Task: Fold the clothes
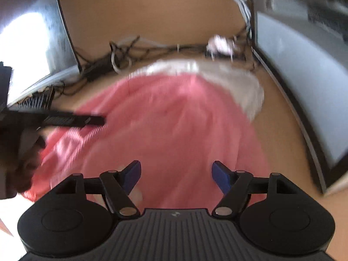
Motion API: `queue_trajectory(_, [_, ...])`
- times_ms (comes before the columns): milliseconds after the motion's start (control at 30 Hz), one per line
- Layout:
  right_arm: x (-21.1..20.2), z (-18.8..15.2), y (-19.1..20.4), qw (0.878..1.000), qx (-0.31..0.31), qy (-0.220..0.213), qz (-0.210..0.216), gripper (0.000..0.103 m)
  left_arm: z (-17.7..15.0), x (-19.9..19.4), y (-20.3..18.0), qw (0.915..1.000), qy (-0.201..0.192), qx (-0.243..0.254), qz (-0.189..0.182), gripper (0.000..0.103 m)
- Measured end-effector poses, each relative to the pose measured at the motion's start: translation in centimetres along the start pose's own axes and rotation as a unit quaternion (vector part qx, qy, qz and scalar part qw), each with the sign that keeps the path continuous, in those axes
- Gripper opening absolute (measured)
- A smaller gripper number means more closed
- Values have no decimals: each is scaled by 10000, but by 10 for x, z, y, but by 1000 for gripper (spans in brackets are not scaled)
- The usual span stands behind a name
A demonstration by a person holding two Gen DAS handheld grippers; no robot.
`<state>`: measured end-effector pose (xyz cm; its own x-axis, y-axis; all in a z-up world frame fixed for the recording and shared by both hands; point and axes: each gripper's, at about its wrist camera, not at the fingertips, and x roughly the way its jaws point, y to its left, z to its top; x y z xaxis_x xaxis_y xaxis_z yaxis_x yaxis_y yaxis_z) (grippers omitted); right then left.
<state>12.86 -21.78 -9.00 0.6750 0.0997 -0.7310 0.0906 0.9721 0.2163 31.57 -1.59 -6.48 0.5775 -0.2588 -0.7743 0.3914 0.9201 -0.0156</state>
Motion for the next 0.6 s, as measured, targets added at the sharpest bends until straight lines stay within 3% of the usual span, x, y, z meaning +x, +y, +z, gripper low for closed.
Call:
queue_trajectory(133, [0,-9,3,9999,75,-72,113,89,0,2,-3,9997,6,223,142,54])
queue_trajectory(300, [3,-8,-2,9979,469,-94,428,103,-2,-6,3,9993,-99,344,71,16])
queue_trajectory(433, [3,-10,-12,9895,1232,-317,680,103,-1,-10,21,10000,-20,-5,-76,13])
queue_trajectory(600, [12,-2,-18,9825,1512,-177,1073,103,-21,-41,56,9992,-14,-400,84,9])
